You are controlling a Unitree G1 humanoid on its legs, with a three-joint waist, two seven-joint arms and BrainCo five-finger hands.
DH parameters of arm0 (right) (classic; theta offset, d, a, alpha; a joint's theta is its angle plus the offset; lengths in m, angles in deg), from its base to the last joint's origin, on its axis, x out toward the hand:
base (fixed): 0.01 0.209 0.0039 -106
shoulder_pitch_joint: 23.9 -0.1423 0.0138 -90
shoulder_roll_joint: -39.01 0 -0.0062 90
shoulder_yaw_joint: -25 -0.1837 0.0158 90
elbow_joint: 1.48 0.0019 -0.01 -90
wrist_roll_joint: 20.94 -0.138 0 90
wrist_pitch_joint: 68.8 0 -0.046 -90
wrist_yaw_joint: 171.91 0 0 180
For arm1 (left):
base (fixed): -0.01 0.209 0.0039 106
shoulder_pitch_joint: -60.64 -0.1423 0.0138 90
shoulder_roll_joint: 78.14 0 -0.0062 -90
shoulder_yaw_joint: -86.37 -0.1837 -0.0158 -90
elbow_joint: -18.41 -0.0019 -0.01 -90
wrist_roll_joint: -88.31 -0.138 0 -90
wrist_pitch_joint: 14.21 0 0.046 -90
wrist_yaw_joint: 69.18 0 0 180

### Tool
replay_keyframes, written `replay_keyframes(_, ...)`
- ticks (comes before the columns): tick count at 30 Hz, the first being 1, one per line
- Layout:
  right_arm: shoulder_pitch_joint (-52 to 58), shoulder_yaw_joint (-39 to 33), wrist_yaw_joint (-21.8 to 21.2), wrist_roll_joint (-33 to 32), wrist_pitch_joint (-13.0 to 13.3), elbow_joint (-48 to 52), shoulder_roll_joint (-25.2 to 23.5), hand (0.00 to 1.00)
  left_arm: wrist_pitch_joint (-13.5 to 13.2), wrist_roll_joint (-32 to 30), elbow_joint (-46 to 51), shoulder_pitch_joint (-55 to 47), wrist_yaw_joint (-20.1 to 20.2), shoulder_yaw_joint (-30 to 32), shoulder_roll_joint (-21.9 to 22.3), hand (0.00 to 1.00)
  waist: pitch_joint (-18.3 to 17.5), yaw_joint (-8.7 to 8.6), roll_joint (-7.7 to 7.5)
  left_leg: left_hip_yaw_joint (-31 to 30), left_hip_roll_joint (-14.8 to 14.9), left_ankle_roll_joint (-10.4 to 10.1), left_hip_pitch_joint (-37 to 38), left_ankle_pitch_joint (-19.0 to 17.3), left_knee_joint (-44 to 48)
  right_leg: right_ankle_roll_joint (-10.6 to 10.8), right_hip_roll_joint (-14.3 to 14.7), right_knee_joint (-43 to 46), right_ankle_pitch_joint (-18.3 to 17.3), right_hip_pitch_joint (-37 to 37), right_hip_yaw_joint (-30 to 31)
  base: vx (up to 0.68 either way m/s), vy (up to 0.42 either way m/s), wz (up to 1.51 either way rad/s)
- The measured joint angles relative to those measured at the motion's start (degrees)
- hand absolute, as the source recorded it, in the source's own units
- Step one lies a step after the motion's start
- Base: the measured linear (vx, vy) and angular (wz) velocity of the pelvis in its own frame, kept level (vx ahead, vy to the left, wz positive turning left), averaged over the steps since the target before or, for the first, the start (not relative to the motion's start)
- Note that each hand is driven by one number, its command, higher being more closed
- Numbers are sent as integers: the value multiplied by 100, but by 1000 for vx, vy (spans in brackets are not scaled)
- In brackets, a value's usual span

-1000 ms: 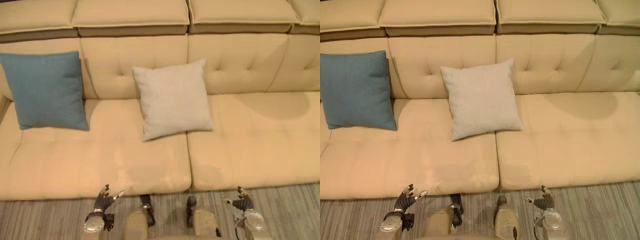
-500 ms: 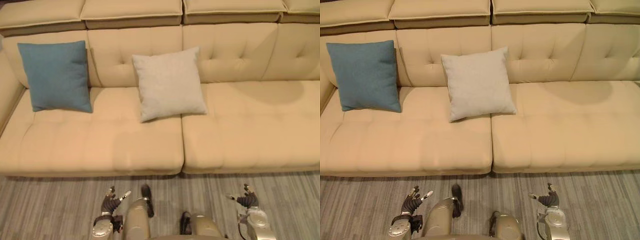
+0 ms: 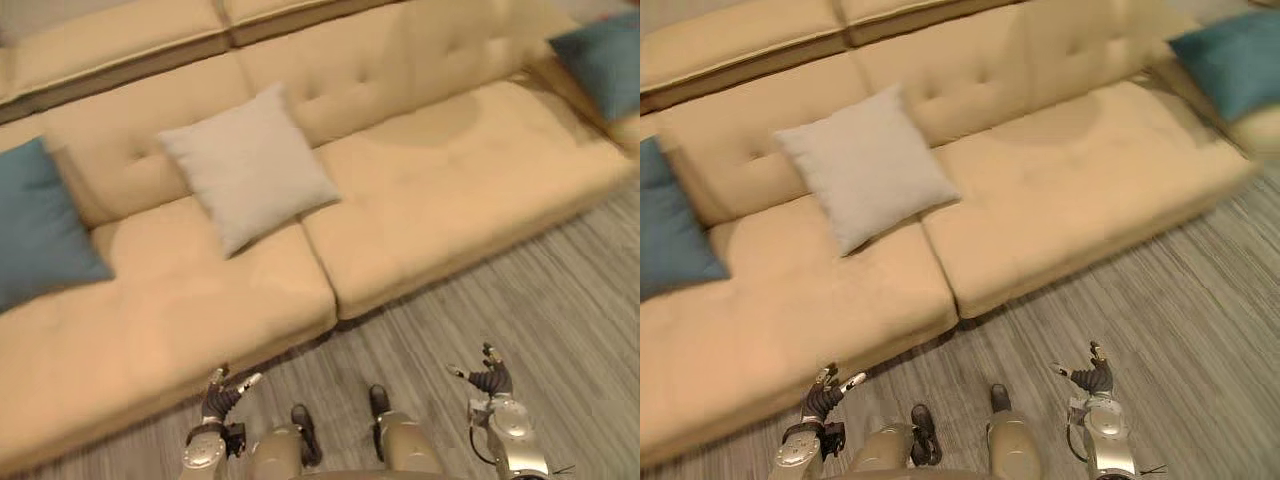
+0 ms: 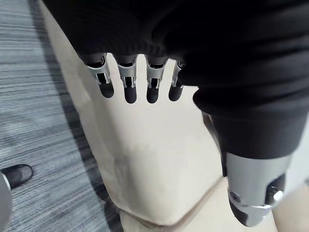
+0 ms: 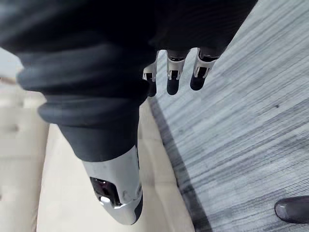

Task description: Pick up cushions and gather them together orderly.

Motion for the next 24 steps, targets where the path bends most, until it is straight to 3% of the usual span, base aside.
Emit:
replay_keyframes(2,-90,78,9,-3,-3,-97,-8,0,3,0,-9,124,-6,-1,-38,0,-2,33,4,834,205,88,207,-41,-23,-296,-579,266,-52,-234,-1774,-6,63,-217)
replay_keyframes(4,-218,118,11,0,-5,-371,16,0,9,-1,-10,177,-8,-2,-88,0,4,41,96,1829,450,-6,655,-149,-29,-990,-1193,566,-357,-76,-4145,83,-9,-229)
replay_keyframes(5,-274,131,8,2,-19,-469,8,0,6,-1,-7,185,-12,3,-110,0,0,57,109,2116,531,-48,795,-177,25,-1045,-1284,612,-388,-1,-4555,153,-79,-257)
replay_keyframes(6,-351,219,9,3,-34,-580,-12,0,10,-4,-22,168,-12,-3,-190,0,-11,70,99,2426,631,-141,1006,-236,183,-970,-1288,647,-270,20,-4765,186,-172,-261)
replay_keyframes(7,-384,277,8,6,-33,-580,-10,0,49,-7,-46,166,-10,-36,-244,0,-19,59,87,2532,712,-258,1173,-307,412,-741,-1241,743,-65,-41,-4583,253,-246,-225)
replay_keyframes(8,-393,274,8,6,-34,-584,-4,0,54,-10,-55,179,-12,-49,-243,0,-6,59,111,2537,743,-283,1216,-325,512,-690,-1184,784,-89,-70,-4481,240,-229,-196)
replay_keyframes(9,-368,267,11,5,-44,-592,5,0,68,-12,-70,278,-13,-149,-233,0,10,42,189,2468,1077,-319,1299,-347,1131,-650,-961,952,-210,-127,-4100,318,-207,-193)
replay_keyframes(10,-282,280,16,4,-47,-597,12,0,60,-14,-65,374,-8,-264,-225,0,8,53,322,1990,1653,190,1169,-135,2381,-685,-576,1093,-437,-55,-3662,347,-175,-222)
replay_keyframes(11,-301,320,27,4,-51,-621,7,0,59,-15,-73,379,-9,-350,-191,0,35,86,371,1419,1833,710,998,206,2990,-759,-379,1096,-568,61,-3424,339,-141,-204)
replay_keyframes(12,-291,403,56,4,-52,-640,9,0,51,-13,-73,358,-2,-459,-142,0,54,125,409,656,1771,745,756,303,3490,-773,-244,1077,-624,176,-3115,301,-15,-206)
replay_keyframes(13,-346,514,130,6,-52,-728,43,0,33,-8,-60,325,-1,-613,-39,0,60,199,438,-464,1293,296,317,4,3934,-812,-88,1065,-708,283,-2647,298,83,-218)
replay_keyframes(14,-407,514,131,7,-59,-896,59,0,31,1,-63,325,-5,-634,75,0,75,242,421,-1241,781,92,-114,-207,4008,-748,-48,1021,-755,430,-2352,385,147,-186)
replay_keyframes(16,-366,516,140,6,-78,-1088,57,0,23,9,-48,312,-15,-641,149,0,141,398,379,-1923,273,110,-690,-306,3605,-611,-47,847,-835,784,-2024,392,162,-128)
replay_keyframes(18,-311,516,160,5,-78,-1099,90,0,22,16,-4,264,-58,-640,135,0,196,411,435,-2232,14,49,-1142,-265,2708,-492,-66,634,-903,1080,-1890,305,183,-89)
replay_keyframes(20,-256,562,199,2,-73,-1119,151,0,17,54,9,193,-116,-638,154,0,165,535,574,-2346,-171,-375,-1205,39,840,-272,-19,583,-1033,1204,-1690,395,262,-82)
replay_keyframes(21,-269,606,247,-5,-76,-1202,145,0,4,78,-22,127,-136,-623,177,0,132,709,697,-2353,-211,-34,-1104,677,487,-128,68,562,-1097,1362,-1422,482,253,-54)
replay_keyframes(22,-285,598,269,-7,-98,-1226,72,0,2,127,-17,146,-155,-590,122,0,106,698,487,-2195,-444,7,-1038,620,382,17,-137,418,-1161,1428,-1321,502,234,-26)
replay_keyframes(23,-294,585,283,-6,-99,-1228,86,0,-4,130,-7,185,-173,-576,128,0,91,692,422,-2191,-514,66,-1022,528,405,101,-229,395,-1224,1426,-1280,474,227,22)
replay_keyframes(24,-342,545,302,-1,-105,-1242,97,0,-16,133,25,194,-204,-559,173,0,85,696,282,-2188,-710,343,-1033,360,541,245,-433,535,-1422,1417,-1249,458,206,17)
